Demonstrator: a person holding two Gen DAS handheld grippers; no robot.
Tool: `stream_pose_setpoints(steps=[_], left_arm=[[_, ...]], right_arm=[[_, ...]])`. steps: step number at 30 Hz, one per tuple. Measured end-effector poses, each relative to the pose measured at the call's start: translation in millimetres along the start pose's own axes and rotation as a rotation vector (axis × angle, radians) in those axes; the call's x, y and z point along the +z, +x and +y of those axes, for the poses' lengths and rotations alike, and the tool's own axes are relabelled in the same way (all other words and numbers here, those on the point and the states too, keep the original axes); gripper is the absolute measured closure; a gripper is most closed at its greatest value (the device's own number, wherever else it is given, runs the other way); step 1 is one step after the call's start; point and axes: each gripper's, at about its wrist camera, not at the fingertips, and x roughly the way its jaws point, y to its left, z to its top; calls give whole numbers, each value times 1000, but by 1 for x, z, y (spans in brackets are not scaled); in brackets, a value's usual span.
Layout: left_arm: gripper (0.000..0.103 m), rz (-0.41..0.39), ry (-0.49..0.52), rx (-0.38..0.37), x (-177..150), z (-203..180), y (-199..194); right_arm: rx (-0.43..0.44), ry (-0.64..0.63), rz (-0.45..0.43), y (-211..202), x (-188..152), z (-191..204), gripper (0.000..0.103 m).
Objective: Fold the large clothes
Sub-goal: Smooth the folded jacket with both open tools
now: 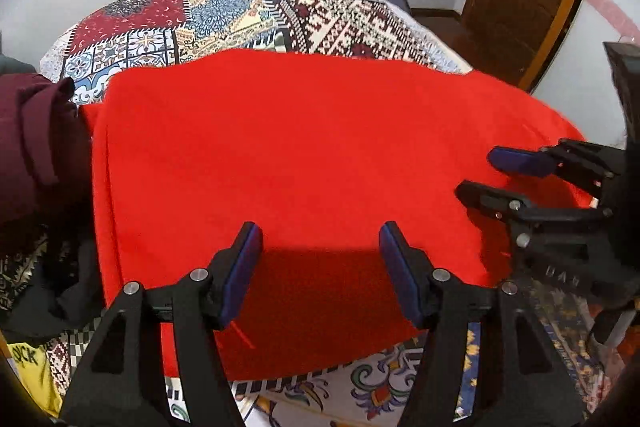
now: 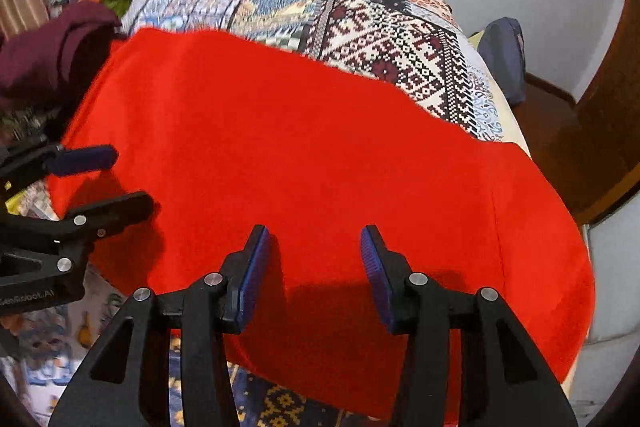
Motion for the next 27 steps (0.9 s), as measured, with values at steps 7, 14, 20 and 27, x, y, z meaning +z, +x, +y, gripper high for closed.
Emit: stream_pose_setpoints(steps=[7, 14, 20, 27], left_arm=[[28, -11, -37, 30, -11, 14, 5], [25, 8, -138, 27, -34, 50, -5], [25, 26, -216, 68, -57, 80, -14], [25, 51, -354, 66, -84, 111, -22]], right_arm=[[-126, -134, -30, -2, -15, 11, 32], [-118, -33, -44, -18, -31, -32, 24], [-164, 107, -36, -33, -43, -68, 22], [-121, 252, -13, -40, -66, -104, 22]])
